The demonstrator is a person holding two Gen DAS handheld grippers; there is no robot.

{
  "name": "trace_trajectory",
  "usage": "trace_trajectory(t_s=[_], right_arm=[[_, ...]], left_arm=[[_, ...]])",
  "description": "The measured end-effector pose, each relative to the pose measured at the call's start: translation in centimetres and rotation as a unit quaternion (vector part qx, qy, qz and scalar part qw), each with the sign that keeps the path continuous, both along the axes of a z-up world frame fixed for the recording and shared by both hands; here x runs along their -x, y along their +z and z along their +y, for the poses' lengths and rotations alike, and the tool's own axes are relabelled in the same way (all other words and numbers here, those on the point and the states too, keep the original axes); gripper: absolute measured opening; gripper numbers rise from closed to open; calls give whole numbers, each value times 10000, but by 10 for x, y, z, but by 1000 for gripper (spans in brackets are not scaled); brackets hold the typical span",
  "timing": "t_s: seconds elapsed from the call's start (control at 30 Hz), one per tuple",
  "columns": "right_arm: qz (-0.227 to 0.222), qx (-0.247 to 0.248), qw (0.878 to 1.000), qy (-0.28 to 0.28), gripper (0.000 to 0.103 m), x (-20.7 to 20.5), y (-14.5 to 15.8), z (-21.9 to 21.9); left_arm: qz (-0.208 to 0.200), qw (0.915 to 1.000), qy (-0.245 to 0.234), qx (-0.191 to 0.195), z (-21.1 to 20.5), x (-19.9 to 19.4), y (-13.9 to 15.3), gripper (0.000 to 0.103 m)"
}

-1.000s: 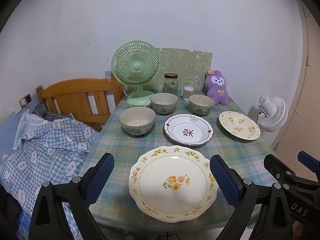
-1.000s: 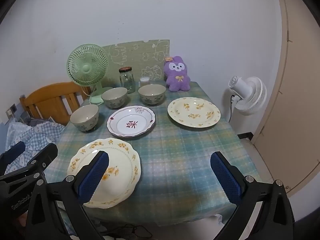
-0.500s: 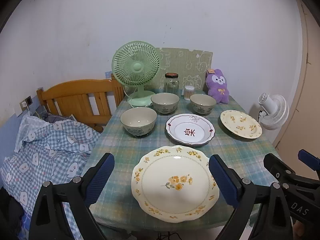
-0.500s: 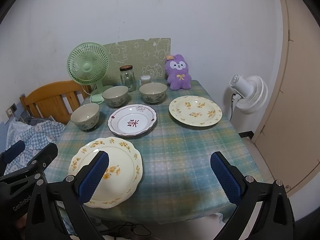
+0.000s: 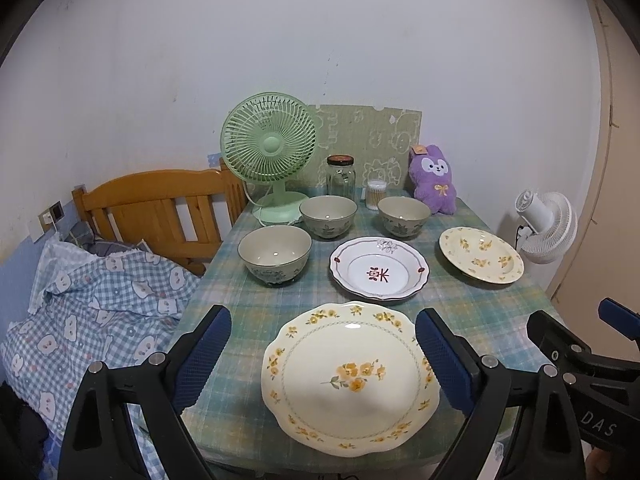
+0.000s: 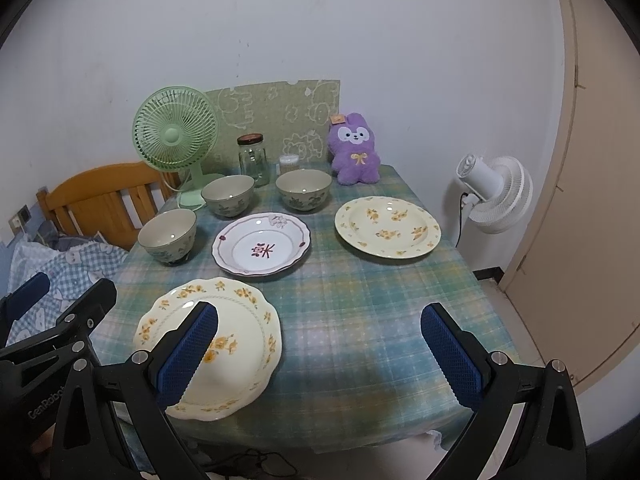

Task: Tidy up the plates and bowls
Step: 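Move both grippers toward the rim of the large yellow-flower plate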

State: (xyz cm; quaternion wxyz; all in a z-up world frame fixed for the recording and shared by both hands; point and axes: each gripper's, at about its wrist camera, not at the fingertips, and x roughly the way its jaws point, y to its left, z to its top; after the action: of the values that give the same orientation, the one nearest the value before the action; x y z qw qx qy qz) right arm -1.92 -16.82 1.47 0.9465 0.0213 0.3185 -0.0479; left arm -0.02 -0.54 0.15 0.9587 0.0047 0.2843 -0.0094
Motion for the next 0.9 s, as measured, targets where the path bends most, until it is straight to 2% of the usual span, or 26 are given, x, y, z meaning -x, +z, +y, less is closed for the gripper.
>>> trace_trajectory(t_s=[0.9], right_arm=[[-4,17,10000,-92,102,8,2,-7]], left_arm=[[-26,9999,-87,46,-7,2,-3,94]])
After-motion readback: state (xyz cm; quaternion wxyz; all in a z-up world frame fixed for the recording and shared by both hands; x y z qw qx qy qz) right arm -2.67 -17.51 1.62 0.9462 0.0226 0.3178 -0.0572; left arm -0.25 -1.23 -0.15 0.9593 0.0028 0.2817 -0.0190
